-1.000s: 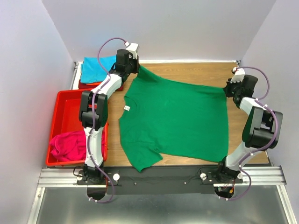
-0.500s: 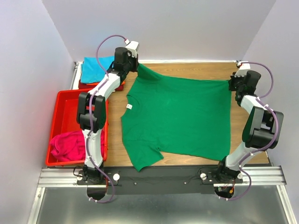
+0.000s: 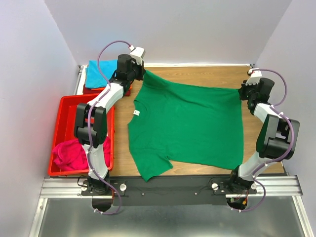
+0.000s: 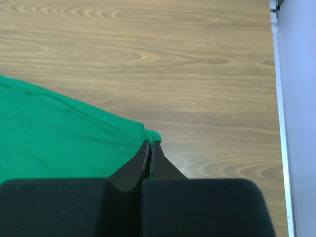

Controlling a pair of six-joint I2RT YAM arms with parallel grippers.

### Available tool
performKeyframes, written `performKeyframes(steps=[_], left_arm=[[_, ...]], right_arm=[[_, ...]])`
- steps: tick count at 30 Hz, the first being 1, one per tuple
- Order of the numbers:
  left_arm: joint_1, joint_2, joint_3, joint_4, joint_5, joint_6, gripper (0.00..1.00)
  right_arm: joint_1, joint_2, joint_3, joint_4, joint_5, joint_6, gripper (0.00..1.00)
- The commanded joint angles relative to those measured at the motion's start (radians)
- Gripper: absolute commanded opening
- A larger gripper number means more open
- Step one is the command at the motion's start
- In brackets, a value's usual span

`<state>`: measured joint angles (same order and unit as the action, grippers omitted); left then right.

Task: Fold and stack the t-shirts
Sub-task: Flatten the tshirt out, then fold the tshirt

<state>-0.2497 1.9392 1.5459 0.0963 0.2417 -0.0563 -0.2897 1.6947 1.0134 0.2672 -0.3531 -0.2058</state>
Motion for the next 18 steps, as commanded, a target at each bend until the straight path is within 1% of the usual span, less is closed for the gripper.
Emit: performKeyframes(steps=[1,5,14,18], left_arm=[[0.003,-0.040,-0.046,0.026,0.031,0.001,0.00],[0.004,-0.059,-0.070,0.039,0.038,-0.007,0.00],[0.003,-0.060,-0.067,0.033,0.053,-0.011,0.00],[0.004,-0.074,-0.070,0.031,0.056,-0.014,0.00]], right_arm=[[0.000,-0.038,-0.035,-0.022,-0.009,-0.024,0.01],[-0.002,-0.069,-0.053,-0.022,0.017,-0.033,0.01],[-0.011,-0.139,-0.093,-0.002,0.068,-0.030,0.01],[-0.019,-0.147,-0.111,-0.002,0.086,-0.040,0.01]])
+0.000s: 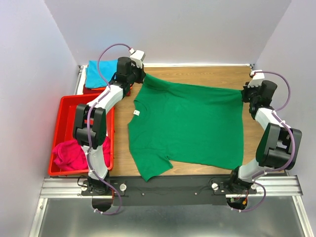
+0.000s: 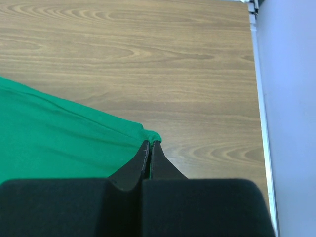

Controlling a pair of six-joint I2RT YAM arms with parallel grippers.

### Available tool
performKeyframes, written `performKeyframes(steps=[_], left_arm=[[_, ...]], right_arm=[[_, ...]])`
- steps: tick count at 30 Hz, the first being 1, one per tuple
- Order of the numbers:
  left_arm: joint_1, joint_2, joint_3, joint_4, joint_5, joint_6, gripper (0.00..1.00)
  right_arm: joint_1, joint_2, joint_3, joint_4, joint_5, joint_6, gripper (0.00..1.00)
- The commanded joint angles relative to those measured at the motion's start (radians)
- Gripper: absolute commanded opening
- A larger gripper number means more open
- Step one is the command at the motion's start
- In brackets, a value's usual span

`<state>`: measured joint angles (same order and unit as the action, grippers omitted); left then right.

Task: Fold and stack the t-shirts
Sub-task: Fold the tshirt

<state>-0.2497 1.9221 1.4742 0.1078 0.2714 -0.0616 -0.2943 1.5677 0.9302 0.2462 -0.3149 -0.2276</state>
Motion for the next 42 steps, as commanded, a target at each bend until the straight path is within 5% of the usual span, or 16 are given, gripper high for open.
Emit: performKeyframes(steps=[1,42], left_arm=[[0.003,-0.058,0.000,0.017,0.028,-0.010,0.00],[-0.011,-0.308,-0.327,0.018,0.051,-0.057,0.00]], right_arm=[[-0.019,-0.026,-0.034,0.021,0.048,-0.019,0.01],[-0.060,-0.069,-0.136,-0.054,-0.030,-0.088,0.01]])
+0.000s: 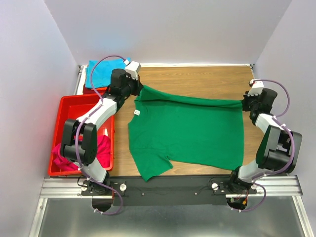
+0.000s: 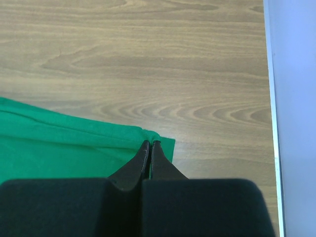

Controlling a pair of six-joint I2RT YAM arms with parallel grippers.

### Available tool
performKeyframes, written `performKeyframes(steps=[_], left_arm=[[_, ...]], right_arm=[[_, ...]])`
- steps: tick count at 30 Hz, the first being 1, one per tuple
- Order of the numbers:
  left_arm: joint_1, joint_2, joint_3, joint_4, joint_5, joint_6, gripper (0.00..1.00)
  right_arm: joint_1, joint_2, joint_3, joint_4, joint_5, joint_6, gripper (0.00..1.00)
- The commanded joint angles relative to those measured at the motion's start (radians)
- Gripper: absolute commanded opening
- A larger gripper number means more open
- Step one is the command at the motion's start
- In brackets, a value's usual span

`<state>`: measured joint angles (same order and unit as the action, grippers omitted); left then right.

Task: Fold and stack the t-shirts
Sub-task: Fold the tshirt

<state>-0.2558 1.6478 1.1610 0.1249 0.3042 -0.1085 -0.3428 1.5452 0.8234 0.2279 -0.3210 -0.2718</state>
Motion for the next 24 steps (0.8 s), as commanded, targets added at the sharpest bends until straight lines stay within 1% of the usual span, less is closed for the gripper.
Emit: performKeyframes(steps=[1,5,6,7,8,9,10,11,12,13,14,15,17,19,21,23,24], left_arm=[[-0.007,-0.033,-0.015,-0.004,0.019,-0.010,0.00],[-0.007,-0.036,-0.027,-0.054,0.032,-0.005,0.00],[-0.008,-0.037,-0.033,-0.067,0.042,-0.005,0.00],[-0.008,-0.042,-0.041,-0.074,0.049,-0.003,0.00],[-0.008,-0.045,-0.061,-0.082,0.055,-0.002,0.00],[-0.011,-0.051,-0.069,-0.103,0.052,0.001,0.00],[-0.011,-0.051,-0.075,-0.116,0.052,0.004,0.01],[-0.011,-0.051,-0.083,-0.123,0.055,0.010,0.03],[-0.011,-0.051,-0.083,-0.166,0.058,0.016,0.06],[-0.013,-0.049,-0.081,-0.183,0.062,0.029,0.19],[-0.013,-0.049,-0.080,-0.197,0.091,0.038,0.23],[-0.011,-0.055,-0.080,-0.221,0.105,0.047,0.31],[-0.011,-0.074,-0.092,-0.226,0.165,0.058,0.35],[-0.013,-0.117,-0.099,-0.229,0.229,0.067,0.35],[-0.011,-0.175,-0.119,-0.231,0.260,0.078,0.35],[-0.011,-0.216,-0.144,-0.231,0.245,0.073,0.35],[-0.011,-0.250,-0.153,-0.222,0.227,0.072,0.36]], right_arm=[[-0.012,-0.054,-0.036,-0.039,-0.020,-0.049,0.01],[-0.012,-0.115,-0.090,-0.074,0.006,-0.108,0.02],[-0.012,-0.131,-0.099,-0.085,0.014,-0.118,0.05],[-0.012,-0.145,-0.108,-0.097,0.025,-0.128,0.10],[-0.012,-0.160,-0.121,-0.111,0.036,-0.141,0.26],[-0.013,-0.203,-0.147,-0.136,0.054,-0.168,0.33],[-0.013,-0.223,-0.162,-0.142,0.069,-0.175,0.44],[-0.019,-0.252,-0.174,-0.145,0.085,-0.179,0.69],[-0.024,-0.276,-0.185,-0.151,0.105,-0.188,0.78],[-0.024,-0.315,-0.193,-0.159,0.112,-0.196,0.83],[-0.025,-0.326,-0.193,-0.170,0.115,-0.199,0.86],[-0.025,-0.338,-0.185,-0.194,0.120,-0.198,0.86],[-0.025,-0.333,-0.155,-0.226,0.100,-0.182,0.86],[-0.025,-0.323,-0.135,-0.266,0.068,-0.175,0.87],[-0.025,-0.300,-0.103,-0.310,0.010,-0.165,0.88],[-0.025,-0.271,-0.069,-0.369,-0.038,-0.171,0.89],[-0.025,-0.258,-0.057,-0.395,-0.097,-0.197,0.90]])
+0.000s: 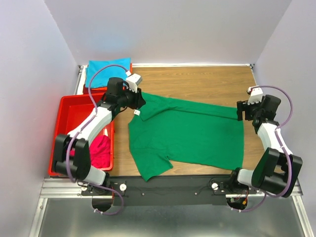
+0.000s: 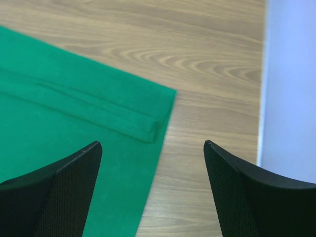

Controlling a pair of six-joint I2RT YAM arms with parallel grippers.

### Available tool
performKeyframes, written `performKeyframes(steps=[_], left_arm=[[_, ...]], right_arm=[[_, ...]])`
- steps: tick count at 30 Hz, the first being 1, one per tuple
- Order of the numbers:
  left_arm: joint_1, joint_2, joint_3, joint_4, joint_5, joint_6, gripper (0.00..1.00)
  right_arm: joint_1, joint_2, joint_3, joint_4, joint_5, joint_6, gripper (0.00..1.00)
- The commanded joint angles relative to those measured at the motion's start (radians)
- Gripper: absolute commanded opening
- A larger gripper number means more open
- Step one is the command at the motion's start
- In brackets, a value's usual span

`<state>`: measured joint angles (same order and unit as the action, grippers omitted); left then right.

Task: Fold and stack the t-shirts
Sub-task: Fold the tshirt

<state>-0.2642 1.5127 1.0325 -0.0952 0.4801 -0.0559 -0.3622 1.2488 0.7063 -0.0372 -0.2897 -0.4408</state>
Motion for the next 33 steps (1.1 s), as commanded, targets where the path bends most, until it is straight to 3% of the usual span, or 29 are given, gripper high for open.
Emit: performKeyframes(steps=[1,5,9,14,19,30,32,33], left_arm=[[-0.003,-0.126,-0.031,0.002,-0.009,0.019,0.40],[-0.004,-0.092,0.006,-0.044,-0.096,0.045,0.45],[-0.012,0.073,0.106,-0.101,-0.060,0.073,0.45],[-0.046,0.268,0.282,-0.215,-0.058,0.123,0.46],[-0.072,0.408,0.337,-0.264,-0.109,0.137,0.46],[-0.167,0.491,0.339,-0.302,-0.199,0.162,0.46],[-0.175,0.483,0.333,-0.302,-0.230,0.162,0.43],[-0.176,0.469,0.330,-0.302,-0.236,0.162,0.37]], right_arm=[[-0.006,0.050,0.074,-0.151,-0.159,-0.036,0.90],[-0.004,0.104,0.125,-0.295,-0.345,-0.088,0.90],[-0.001,0.133,0.173,-0.342,-0.453,-0.062,0.88],[-0.001,0.141,0.176,-0.356,-0.471,-0.041,0.87],[-0.001,0.143,0.156,-0.354,-0.473,-0.042,0.87],[-0.001,0.117,0.147,-0.354,-0.485,-0.044,0.87],[-0.001,0.112,0.144,-0.354,-0.485,-0.044,0.87],[-0.001,0.110,0.144,-0.355,-0.486,-0.044,0.87]])
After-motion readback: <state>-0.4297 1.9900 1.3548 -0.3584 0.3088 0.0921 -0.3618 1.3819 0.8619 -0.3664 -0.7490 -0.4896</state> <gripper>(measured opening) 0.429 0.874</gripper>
